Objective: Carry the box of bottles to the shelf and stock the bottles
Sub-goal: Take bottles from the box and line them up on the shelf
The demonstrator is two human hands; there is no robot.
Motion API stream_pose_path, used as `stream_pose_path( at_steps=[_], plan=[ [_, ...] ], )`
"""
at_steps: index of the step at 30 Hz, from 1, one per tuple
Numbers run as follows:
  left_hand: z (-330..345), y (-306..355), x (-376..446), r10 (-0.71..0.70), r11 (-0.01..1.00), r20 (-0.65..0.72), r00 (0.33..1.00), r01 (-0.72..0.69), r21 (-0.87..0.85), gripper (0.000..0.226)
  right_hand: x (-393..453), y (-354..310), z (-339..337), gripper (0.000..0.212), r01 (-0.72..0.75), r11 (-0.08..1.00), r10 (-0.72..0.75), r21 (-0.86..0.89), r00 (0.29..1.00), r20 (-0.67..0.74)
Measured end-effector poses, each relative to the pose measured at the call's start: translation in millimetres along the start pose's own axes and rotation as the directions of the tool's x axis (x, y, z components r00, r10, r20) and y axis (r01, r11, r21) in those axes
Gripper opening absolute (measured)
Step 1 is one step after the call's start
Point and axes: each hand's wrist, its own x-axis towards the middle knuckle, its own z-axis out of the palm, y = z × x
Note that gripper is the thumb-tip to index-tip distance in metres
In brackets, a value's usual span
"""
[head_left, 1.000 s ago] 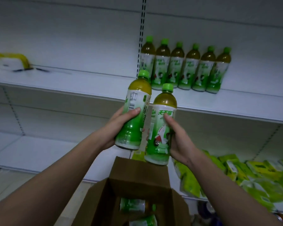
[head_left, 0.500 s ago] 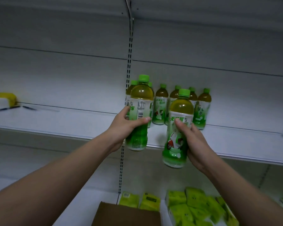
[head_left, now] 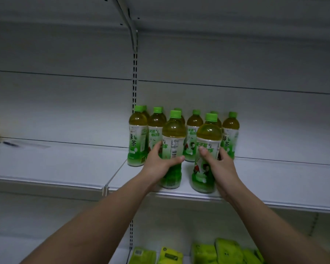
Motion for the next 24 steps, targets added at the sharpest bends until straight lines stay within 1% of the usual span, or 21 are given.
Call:
stream_pose_path(
  at_steps=[3, 4, 6, 8, 11, 13, 15, 17, 18, 20, 24],
  plan=[
    [8.2, -6.7, 9.8, 0.016, 1.0, 0.009, 1.0, -0.016, 0.023, 0.08, 8.9, 7.6, 0.7, 0.072, 0.006, 0.999, -0.005, -0.034, 1.0, 0.007],
    [10.9, -8.0, 11.9, 0.019, 0.999, 0.006, 1.0, -0.019, 0.035, 0.078, 11.1, 8.9, 0.1, 0.07, 0.005, 0.999, -0.004, -0.046, 1.0, 0.019],
    [14.7, -8.2, 13.6, 0.027, 0.997, -0.003, 1.0, -0.026, 0.066, 0.073, 12.5, 8.8, -1.8, 0.055, 0.001, 0.998, 0.002, -0.057, 0.998, 0.057],
    [16.2, -5.8, 12.3, 0.032, 0.994, 0.003, 0.999, -0.032, 0.109, 0.069, 12.3, 9.4, -5.3, 0.052, -0.011, 0.996, 0.019, -0.089, 0.996, 0.088],
    [13.8, -3.0, 5.8, 0.017, 0.978, 0.022, 1.0, -0.021, 0.205, 0.073, 6.8, 6.2, -10.4, 0.057, -0.018, 0.98, 0.044, -0.198, 0.991, 0.127],
    [9.9, -6.7, 0.0, -0.003, 0.947, 0.021, 1.0, -0.004, 0.321, 0.08, 1.2, 2.7, -13.6, 0.061, -0.013, 0.957, 0.045, -0.29, 0.993, 0.107],
    [5.7, -12.3, -7.6, 0.006, 0.913, -0.014, 1.0, 0.0, 0.408, 0.088, -5.4, 1.1, -16.4, 0.069, 0.015, 0.924, 0.01, -0.383, 0.998, 0.063],
    [2.4, -16.7, -14.8, 0.005, 0.901, -0.06, 0.998, 0.022, 0.434, 0.091, -10.7, 2.2, -18.7, 0.077, 0.035, 0.882, -0.013, -0.47, 0.999, 0.051],
    [1.9, -18.2, -17.4, 0.004, 0.894, -0.08, 0.997, 0.032, 0.447, 0.09, -12.3, 3.5, -19.8, 0.079, 0.034, 0.865, -0.011, -0.5, 0.999, 0.051],
    [3.0, -18.6, -20.6, 0.011, 0.878, -0.117, 0.993, 0.047, 0.477, 0.081, -12.7, 7.5, -21.4, 0.081, 0.025, 0.843, -0.005, -0.537, 0.999, 0.04],
    [8.2, -15.5, -15.0, 0.017, 0.854, -0.15, 0.989, 0.064, 0.517, 0.062, -5.0, 15.6, -21.5, 0.072, 0.003, 0.809, 0.012, -0.587, 1.0, 0.021]
  ],
)
